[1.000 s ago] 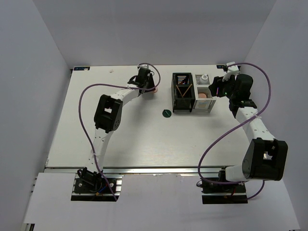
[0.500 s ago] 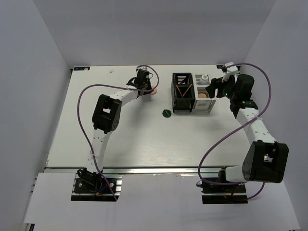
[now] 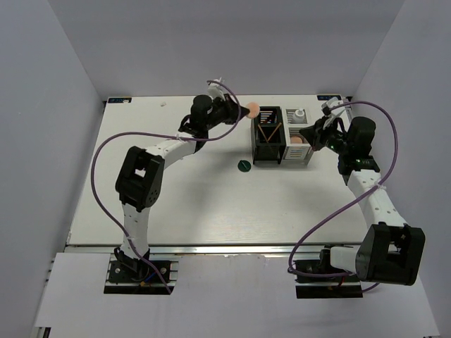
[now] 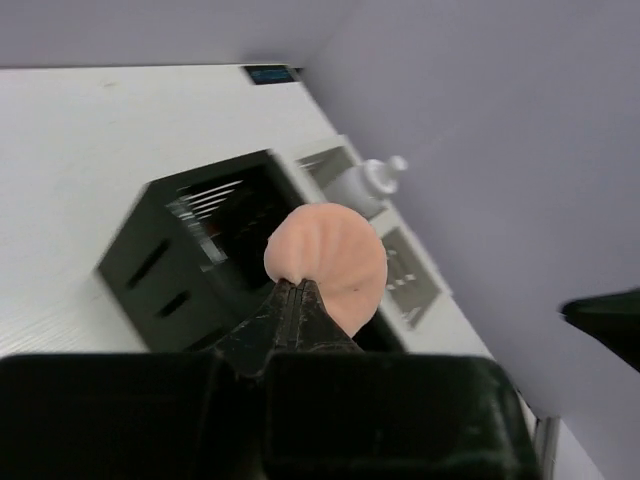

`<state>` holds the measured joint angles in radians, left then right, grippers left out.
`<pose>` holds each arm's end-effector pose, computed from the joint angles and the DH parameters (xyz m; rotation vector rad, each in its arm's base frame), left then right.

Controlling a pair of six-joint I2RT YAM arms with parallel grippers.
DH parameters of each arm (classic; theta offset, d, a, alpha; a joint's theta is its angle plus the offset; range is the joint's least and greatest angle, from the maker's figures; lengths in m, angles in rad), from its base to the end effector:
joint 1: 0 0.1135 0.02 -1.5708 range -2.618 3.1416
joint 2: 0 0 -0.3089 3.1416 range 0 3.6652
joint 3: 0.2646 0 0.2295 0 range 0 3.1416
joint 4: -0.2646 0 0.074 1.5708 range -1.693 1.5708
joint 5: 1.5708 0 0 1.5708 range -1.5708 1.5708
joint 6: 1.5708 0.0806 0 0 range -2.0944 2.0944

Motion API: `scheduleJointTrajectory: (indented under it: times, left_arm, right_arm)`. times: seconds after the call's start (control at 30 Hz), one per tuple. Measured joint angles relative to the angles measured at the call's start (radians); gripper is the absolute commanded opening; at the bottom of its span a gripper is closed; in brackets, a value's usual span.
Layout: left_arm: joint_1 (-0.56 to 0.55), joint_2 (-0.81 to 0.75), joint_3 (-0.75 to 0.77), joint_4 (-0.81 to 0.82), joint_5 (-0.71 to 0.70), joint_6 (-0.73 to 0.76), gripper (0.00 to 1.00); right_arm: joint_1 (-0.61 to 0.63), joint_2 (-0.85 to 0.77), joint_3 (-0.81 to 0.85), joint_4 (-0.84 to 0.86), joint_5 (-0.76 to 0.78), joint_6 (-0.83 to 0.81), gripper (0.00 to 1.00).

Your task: Organize the makeup

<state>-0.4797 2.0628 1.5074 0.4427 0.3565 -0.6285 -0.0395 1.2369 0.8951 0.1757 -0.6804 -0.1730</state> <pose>0.4611 -0.2716 0.3031 0.1537 1.8009 -1.1121 0.2841 0.0395 0.3650 -0.6018 1.6097 0.4317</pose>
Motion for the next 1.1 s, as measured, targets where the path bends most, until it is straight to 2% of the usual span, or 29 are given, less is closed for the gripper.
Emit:
scheduleJointTrajectory:
  times: [0.03, 0.07, 0.13, 0.17, 0.23, 0.43, 0.67, 0.7, 0.8, 0.83, 1.0, 1.03, 1.1]
  left_arm:
    - [-0.016, 0.003, 0.020, 0.006, 0.013, 0.006, 0.00]
    - [-0.031, 0.008, 0.040, 0.006, 0.025, 0.013, 0.00]
    - [-0.067, 0.038, 0.111, -0.010, 0.048, 0.032, 0.00]
    - [-0.086, 0.060, 0.158, -0.022, 0.057, 0.043, 0.00]
    - [-0.121, 0.106, 0.245, -0.049, 0.068, 0.066, 0.00]
    - [-0.207, 0.237, 0.433, -0.145, 0.060, 0.124, 0.04]
    - [-0.249, 0.375, 0.594, -0.257, -0.003, 0.165, 0.14]
    - [-0.251, 0.400, 0.626, -0.270, -0.013, 0.170, 0.20]
    - [-0.258, 0.446, 0.687, -0.302, -0.038, 0.181, 0.26]
    - [-0.259, 0.452, 0.695, -0.312, -0.045, 0.184, 0.34]
    - [-0.269, 0.458, 0.697, -0.339, -0.066, 0.197, 0.55]
    - [-0.271, 0.458, 0.698, -0.339, -0.068, 0.198, 0.58]
    - [-0.275, 0.458, 0.698, -0.337, -0.070, 0.196, 0.58]
  right_arm:
    - [0.000, 0.000, -0.002, 0.011, 0.010, 0.009, 0.00]
    - [-0.001, 0.000, -0.002, 0.018, 0.020, 0.017, 0.11]
    - [-0.004, 0.000, -0.003, 0.029, 0.038, 0.035, 0.19]
    - [-0.006, 0.000, -0.003, 0.034, 0.047, 0.042, 0.27]
    - [-0.012, 0.000, -0.003, 0.039, 0.057, 0.053, 0.30]
    - [-0.031, -0.008, -0.012, 0.047, 0.076, 0.084, 0.31]
    - [-0.051, -0.021, -0.022, 0.063, 0.082, 0.119, 0.32]
    - [-0.052, -0.021, -0.023, 0.064, 0.083, 0.121, 0.32]
    - [-0.056, -0.021, -0.024, 0.067, 0.083, 0.128, 0.33]
    - [-0.057, -0.021, -0.025, 0.068, 0.083, 0.130, 0.33]
    - [-0.066, -0.022, -0.028, 0.068, 0.083, 0.140, 0.34]
    - [-0.069, -0.022, -0.028, 0.069, 0.083, 0.140, 0.34]
    - [-0.072, -0.023, -0.032, 0.071, 0.083, 0.141, 0.34]
